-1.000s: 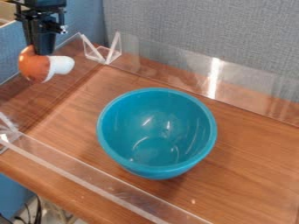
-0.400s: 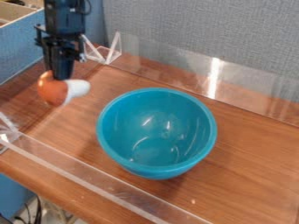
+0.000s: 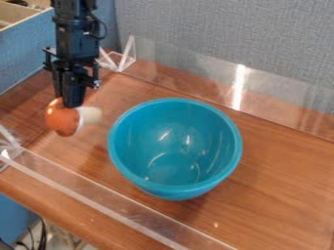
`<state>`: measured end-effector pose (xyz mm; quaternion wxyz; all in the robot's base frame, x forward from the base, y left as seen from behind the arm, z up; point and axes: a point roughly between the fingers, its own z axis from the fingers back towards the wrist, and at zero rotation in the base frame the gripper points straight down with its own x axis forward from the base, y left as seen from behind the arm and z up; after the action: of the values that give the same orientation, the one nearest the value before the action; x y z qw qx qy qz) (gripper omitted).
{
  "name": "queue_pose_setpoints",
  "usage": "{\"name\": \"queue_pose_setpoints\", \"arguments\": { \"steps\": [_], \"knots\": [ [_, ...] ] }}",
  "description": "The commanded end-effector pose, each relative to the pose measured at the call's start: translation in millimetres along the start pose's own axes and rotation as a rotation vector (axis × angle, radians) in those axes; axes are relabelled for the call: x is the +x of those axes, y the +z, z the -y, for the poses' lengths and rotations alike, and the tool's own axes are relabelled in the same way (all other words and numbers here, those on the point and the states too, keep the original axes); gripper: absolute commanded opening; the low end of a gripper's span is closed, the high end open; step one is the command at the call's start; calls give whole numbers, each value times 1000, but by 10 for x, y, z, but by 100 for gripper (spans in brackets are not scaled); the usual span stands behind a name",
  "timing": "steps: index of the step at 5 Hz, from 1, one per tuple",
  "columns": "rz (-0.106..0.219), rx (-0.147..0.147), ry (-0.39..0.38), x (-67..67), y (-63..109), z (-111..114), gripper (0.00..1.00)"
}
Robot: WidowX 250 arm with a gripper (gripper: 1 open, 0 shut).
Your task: Remove the mushroom from inside the blue bowl and put it on the table
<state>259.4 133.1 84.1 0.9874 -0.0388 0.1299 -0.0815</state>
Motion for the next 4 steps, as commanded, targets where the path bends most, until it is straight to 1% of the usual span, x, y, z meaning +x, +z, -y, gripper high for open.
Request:
{"name": "queue_pose_setpoints", "arguments": {
  "steps": [1, 3, 4],
  "knots": [
    [41, 33, -3, 32, 186, -21, 0],
    [28, 55, -92, 51, -63, 170, 0],
    [32, 58, -111, 13, -45, 32, 0]
  ]
}}
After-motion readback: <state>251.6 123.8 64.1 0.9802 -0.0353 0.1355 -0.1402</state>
